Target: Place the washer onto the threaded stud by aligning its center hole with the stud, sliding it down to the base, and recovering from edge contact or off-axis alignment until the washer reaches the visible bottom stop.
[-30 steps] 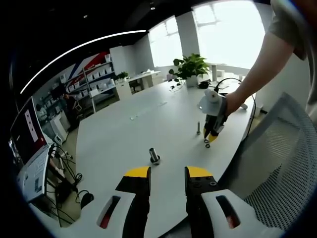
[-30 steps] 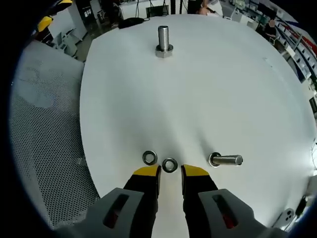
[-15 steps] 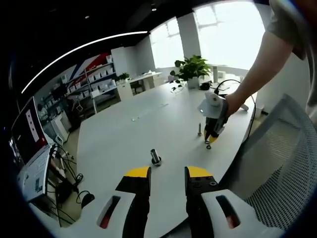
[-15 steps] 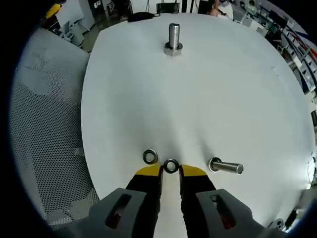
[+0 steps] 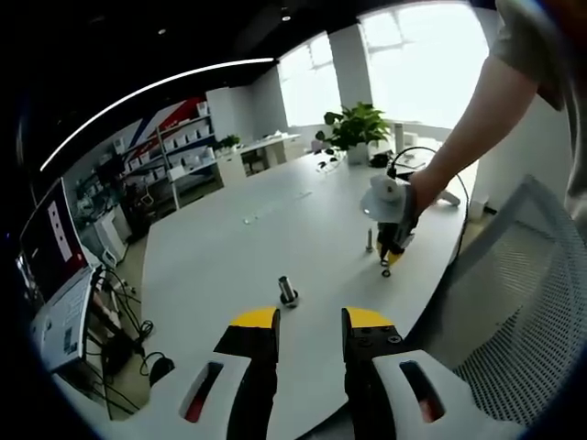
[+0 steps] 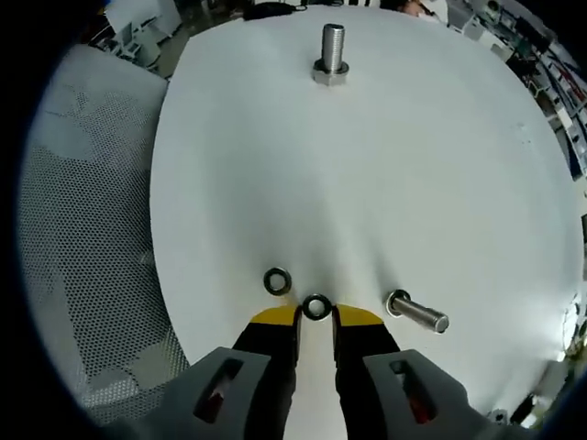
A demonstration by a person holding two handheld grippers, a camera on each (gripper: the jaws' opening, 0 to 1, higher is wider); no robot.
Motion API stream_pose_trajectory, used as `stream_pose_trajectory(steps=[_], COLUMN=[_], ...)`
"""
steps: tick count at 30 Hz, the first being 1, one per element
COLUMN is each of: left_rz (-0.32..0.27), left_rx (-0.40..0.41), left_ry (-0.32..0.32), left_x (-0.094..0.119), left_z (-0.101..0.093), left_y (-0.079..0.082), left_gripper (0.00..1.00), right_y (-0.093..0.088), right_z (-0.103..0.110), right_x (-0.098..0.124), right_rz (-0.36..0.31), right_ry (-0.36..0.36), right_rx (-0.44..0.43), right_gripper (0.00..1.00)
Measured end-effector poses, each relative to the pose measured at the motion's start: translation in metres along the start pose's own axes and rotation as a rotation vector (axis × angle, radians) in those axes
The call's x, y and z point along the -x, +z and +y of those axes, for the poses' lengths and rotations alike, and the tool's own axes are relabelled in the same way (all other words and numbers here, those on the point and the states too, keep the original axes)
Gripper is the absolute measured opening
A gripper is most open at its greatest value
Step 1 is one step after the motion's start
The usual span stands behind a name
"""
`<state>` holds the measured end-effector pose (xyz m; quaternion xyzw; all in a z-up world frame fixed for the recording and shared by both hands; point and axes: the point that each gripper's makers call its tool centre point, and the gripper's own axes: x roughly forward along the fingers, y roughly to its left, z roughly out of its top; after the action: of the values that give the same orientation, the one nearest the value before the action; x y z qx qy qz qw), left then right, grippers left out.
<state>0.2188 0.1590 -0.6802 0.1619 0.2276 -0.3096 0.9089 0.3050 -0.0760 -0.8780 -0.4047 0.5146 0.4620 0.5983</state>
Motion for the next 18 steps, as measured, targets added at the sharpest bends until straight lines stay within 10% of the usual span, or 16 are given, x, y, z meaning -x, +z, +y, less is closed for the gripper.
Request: stream_pose_trajectory(steps=[10,18], left_rz=[0.008,0.016], left_rx=[-0.006,-0.007], left_ry=[0.004,0.006], left_x=[-0.0001,-0.0003], left_z=[0.0000,0.0009], left_y=[-0.0012,-0.0023], left_gripper=[0.25,0.25], right_y=[0.0007,0.0002], right_z=[0.0010,0.0024], right_x=[-0.0018,-0.0021], right_rz=[0.141,0.130], right_ry=[-0.011,-0.071], right_rx=[0.001,0.018], right_gripper=[0.15,0.15])
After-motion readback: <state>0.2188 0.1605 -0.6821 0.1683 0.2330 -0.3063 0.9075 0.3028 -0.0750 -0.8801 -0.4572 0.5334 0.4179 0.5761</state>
